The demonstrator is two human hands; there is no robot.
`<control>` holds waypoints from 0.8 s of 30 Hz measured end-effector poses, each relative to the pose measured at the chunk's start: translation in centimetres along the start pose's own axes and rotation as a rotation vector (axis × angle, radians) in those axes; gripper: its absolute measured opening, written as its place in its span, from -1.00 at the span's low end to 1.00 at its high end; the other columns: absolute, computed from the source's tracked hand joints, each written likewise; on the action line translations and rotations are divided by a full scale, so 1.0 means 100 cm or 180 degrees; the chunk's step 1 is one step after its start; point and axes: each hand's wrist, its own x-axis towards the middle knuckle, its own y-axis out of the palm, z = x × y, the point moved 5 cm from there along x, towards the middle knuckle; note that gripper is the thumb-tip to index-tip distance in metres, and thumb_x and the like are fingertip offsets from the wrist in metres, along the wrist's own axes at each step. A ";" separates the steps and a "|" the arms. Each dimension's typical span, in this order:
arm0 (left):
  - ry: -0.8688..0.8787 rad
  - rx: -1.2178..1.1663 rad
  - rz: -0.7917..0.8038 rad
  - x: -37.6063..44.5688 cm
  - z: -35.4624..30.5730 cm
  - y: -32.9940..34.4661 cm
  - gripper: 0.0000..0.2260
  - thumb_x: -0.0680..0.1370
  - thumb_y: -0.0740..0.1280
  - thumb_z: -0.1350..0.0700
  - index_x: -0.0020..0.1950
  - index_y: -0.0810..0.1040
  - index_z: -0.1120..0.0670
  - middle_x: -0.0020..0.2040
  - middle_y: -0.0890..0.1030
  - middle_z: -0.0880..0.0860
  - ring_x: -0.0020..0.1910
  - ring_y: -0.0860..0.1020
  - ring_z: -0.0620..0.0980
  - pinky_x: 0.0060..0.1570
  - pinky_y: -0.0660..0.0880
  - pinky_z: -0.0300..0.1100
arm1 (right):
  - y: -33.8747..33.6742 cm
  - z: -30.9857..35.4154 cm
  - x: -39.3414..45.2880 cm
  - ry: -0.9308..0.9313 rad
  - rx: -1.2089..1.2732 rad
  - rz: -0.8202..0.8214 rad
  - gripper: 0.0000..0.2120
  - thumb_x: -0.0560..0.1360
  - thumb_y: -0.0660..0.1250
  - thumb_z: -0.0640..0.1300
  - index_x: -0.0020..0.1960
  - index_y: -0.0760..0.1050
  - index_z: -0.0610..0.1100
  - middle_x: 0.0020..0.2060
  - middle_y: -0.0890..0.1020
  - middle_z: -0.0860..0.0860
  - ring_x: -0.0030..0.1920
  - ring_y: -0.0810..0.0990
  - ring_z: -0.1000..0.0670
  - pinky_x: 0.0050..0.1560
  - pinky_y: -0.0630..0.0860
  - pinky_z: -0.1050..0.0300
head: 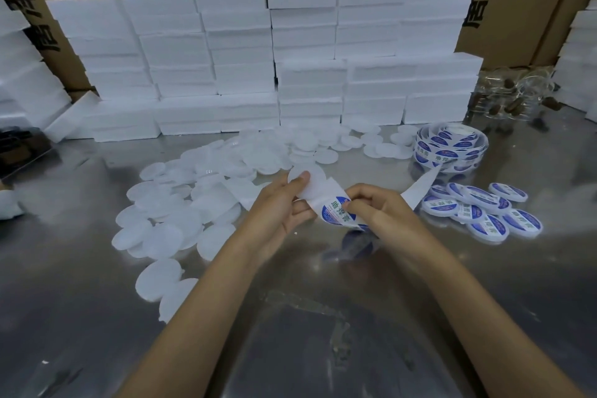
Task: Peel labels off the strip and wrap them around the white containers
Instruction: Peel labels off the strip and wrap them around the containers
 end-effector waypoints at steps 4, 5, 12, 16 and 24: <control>0.0030 0.0243 -0.0176 0.001 0.008 -0.007 -0.71 0.70 0.21 0.05 0.38 0.48 0.12 0.17 0.70 0.10 0.12 0.69 0.10 0.21 0.58 -0.03 | 0.006 0.005 -0.004 -0.0117 0.0165 0.0194 -0.92 0.49 0.40 -0.35 -0.03 0.59 -0.24 -0.22 0.69 -0.02 -0.36 0.56 0.17 -0.46 0.34 0.46; 0.0037 0.0244 -0.0201 0.001 0.009 -0.008 -0.71 0.70 0.21 0.05 0.37 0.48 0.13 0.16 0.70 0.11 0.11 0.69 0.10 0.20 0.58 -0.04 | 0.007 0.006 -0.004 -0.0146 0.0162 0.0249 -0.89 0.47 0.42 -0.36 -0.02 0.58 -0.25 -0.17 0.70 -0.04 -0.27 0.58 0.11 -0.39 0.38 0.44; -0.0064 0.0231 -0.0257 0.000 0.011 -0.013 -0.75 0.69 0.22 0.09 0.31 0.49 0.19 0.09 0.72 0.17 0.06 0.70 0.13 0.06 0.65 -0.08 | 0.011 0.009 -0.004 -0.0614 -0.0154 -0.0011 -0.76 0.48 0.42 -0.35 -0.01 0.52 -0.05 -0.22 0.69 0.03 -0.14 0.66 0.09 -0.09 0.53 0.22; -0.0111 0.0338 -0.0299 0.000 0.014 -0.014 -0.77 0.68 0.26 0.10 0.28 0.50 0.18 0.09 0.71 0.18 0.03 0.71 0.12 0.02 0.66 -0.08 | 0.017 0.011 -0.007 -0.0769 -0.0633 0.0003 -0.63 0.53 0.36 -0.31 0.15 0.55 0.14 -0.08 0.65 0.14 0.00 0.63 0.08 -0.13 0.61 0.21; -0.0130 0.0470 -0.0378 -0.001 0.015 -0.016 -0.80 0.68 0.26 0.10 0.24 0.53 0.15 0.05 0.72 0.15 -0.03 0.72 0.09 -0.11 0.66 -0.14 | 0.023 0.018 -0.014 -0.1147 -0.1327 -0.0011 -0.74 0.55 0.33 -0.28 0.11 0.61 0.02 -0.03 0.45 0.20 0.07 0.54 0.14 -0.25 0.49 0.45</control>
